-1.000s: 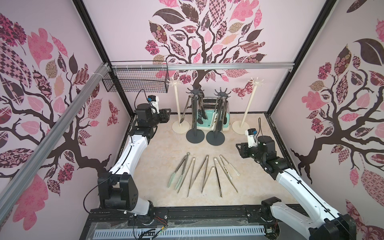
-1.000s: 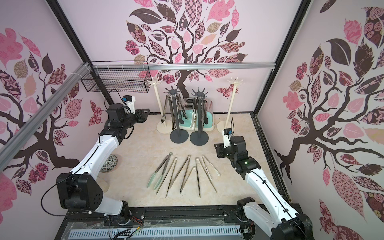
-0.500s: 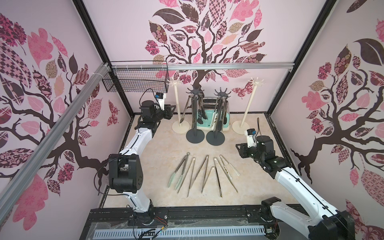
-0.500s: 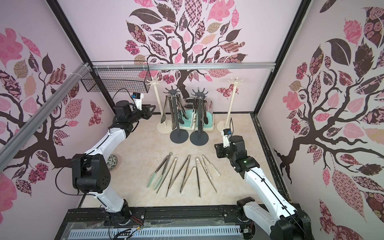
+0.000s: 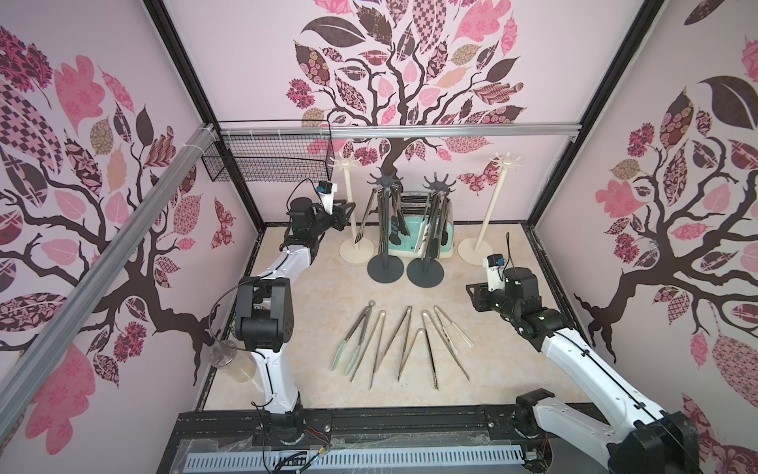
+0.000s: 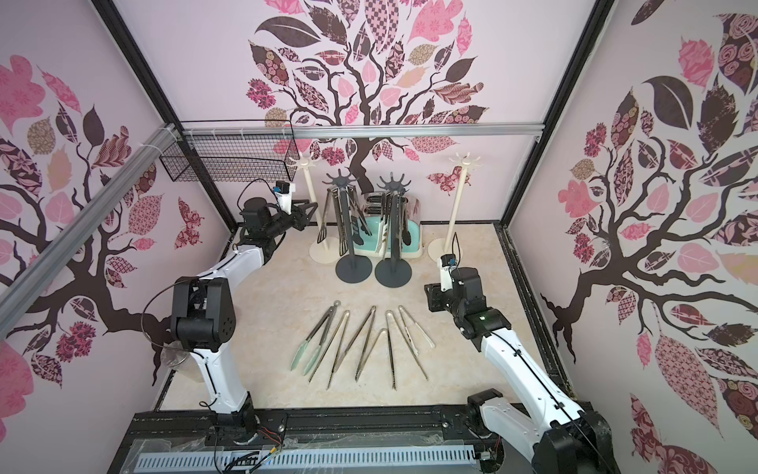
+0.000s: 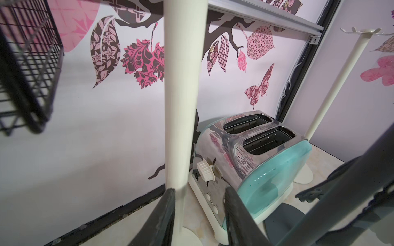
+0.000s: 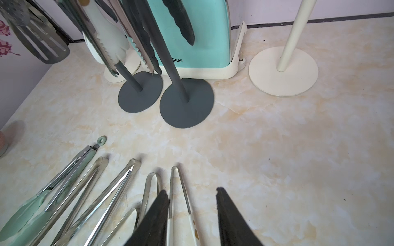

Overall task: Hang food tongs on kitchen utensil racks
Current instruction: Move the rack to the center of the board.

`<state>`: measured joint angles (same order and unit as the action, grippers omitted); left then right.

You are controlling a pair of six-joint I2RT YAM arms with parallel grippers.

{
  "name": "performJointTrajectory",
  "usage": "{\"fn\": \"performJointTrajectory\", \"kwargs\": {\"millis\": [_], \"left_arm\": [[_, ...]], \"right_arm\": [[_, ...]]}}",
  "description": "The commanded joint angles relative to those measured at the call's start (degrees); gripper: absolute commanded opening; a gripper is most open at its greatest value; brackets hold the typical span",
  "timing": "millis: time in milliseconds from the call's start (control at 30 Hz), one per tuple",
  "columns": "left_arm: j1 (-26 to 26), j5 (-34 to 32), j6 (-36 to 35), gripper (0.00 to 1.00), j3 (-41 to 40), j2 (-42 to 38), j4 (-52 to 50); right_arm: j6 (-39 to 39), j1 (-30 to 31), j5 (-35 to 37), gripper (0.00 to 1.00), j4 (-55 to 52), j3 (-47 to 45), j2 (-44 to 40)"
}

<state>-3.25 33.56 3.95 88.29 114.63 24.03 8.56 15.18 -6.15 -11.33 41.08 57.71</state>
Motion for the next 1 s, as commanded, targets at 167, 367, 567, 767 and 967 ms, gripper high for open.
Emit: {"fn": "performJointTrajectory", "kwargs": {"millis": [167,367,567,767,967], "left_arm": [[0.0,-1.6,-2.5,0.40,5.5,5.6,2.7],[-0.2,-2.1,-3.7,0.40,6.9,7.6,2.4],[-1.3,-3.2,-5.5,0.40,9.5,10.1,1.3],[-2.0,-5.5,-6.5,0.37,10.8,11.2,0.9],[-2.1,-7.0,-7.0,0.25,10.3,10.4,0.0]], "right_arm": [[-1.0,-0.4,1.3,0.40,-0.2,-0.2,0.5],[-1.1,-0.4,1.4,0.41,-0.2,-0.1,1.5],[-1.2,-0.4,1.6,0.41,-0.3,-0.1,1.6],[-1.3,-0.4,1.6,0.41,-0.2,-0.1,1.9],[-1.1,-0.4,1.4,0.41,0.1,-0.2,2.2]]}}
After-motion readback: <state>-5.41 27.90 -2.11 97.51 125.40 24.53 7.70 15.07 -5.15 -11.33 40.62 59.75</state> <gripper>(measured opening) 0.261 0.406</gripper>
